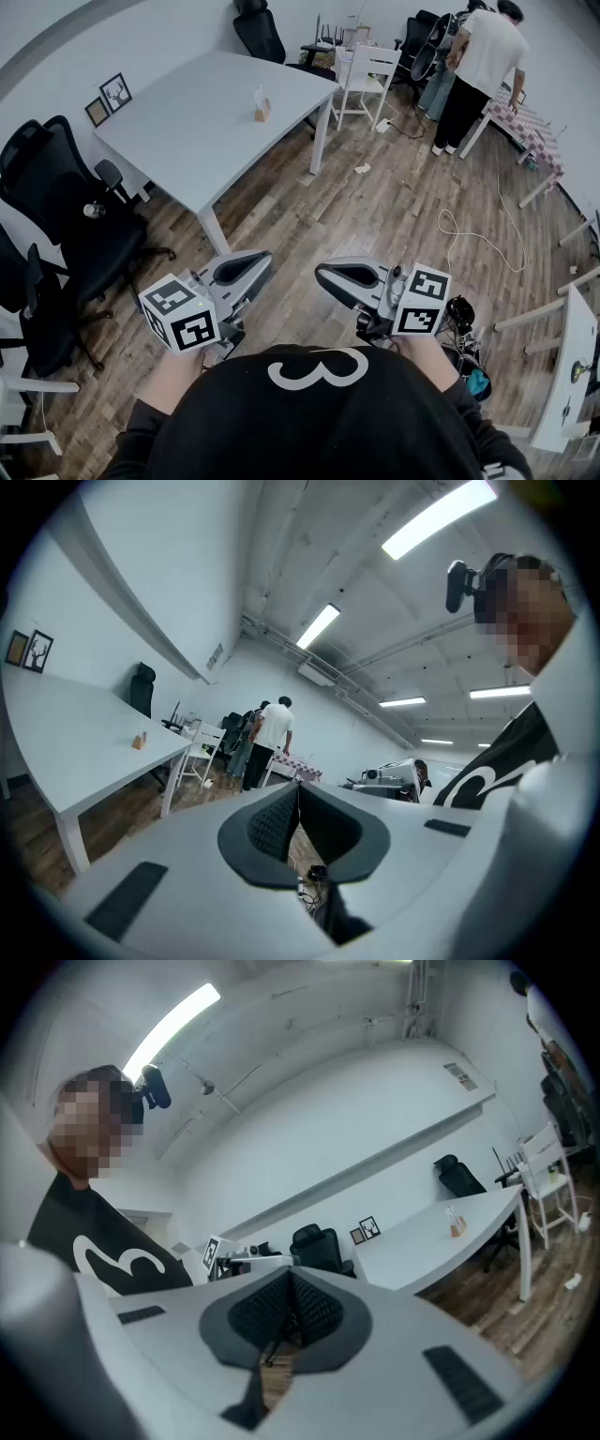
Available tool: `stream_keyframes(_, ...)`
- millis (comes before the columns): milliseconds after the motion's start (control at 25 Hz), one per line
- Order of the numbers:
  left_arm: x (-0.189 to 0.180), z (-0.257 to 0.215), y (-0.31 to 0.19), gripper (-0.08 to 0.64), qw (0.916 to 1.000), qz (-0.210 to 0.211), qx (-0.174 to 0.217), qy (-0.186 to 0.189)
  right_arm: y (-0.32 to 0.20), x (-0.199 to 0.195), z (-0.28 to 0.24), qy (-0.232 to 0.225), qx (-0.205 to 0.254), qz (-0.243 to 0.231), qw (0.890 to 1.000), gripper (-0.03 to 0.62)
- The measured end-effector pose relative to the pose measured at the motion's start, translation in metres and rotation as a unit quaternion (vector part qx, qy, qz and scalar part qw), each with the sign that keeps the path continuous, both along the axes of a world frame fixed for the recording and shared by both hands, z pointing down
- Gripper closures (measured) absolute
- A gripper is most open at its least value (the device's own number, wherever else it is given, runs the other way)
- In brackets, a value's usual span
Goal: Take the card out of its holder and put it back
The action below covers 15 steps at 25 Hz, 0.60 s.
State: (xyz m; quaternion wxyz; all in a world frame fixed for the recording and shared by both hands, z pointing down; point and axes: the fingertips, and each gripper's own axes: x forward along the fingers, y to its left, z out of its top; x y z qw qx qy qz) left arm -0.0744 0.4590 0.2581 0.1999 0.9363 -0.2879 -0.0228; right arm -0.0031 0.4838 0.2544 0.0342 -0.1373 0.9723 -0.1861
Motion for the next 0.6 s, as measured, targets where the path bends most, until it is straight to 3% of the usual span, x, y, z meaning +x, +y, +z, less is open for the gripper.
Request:
stream_keyframes(360, 0.003, 0.008, -0.014, 0.546, 0.9998, 0.016, 0.001, -0.010, -0.014, 0.000, 0.006, -0.008, 0.000, 0.016, 1.000, 0.586)
stream_keyframes(600, -0.016, 0.014, -0.063, 0.546, 0.9995, 0.026, -0.012, -0.013, -0.067, -0.017, 0.017, -0.013, -0.032, 0.037, 0.999, 0.586)
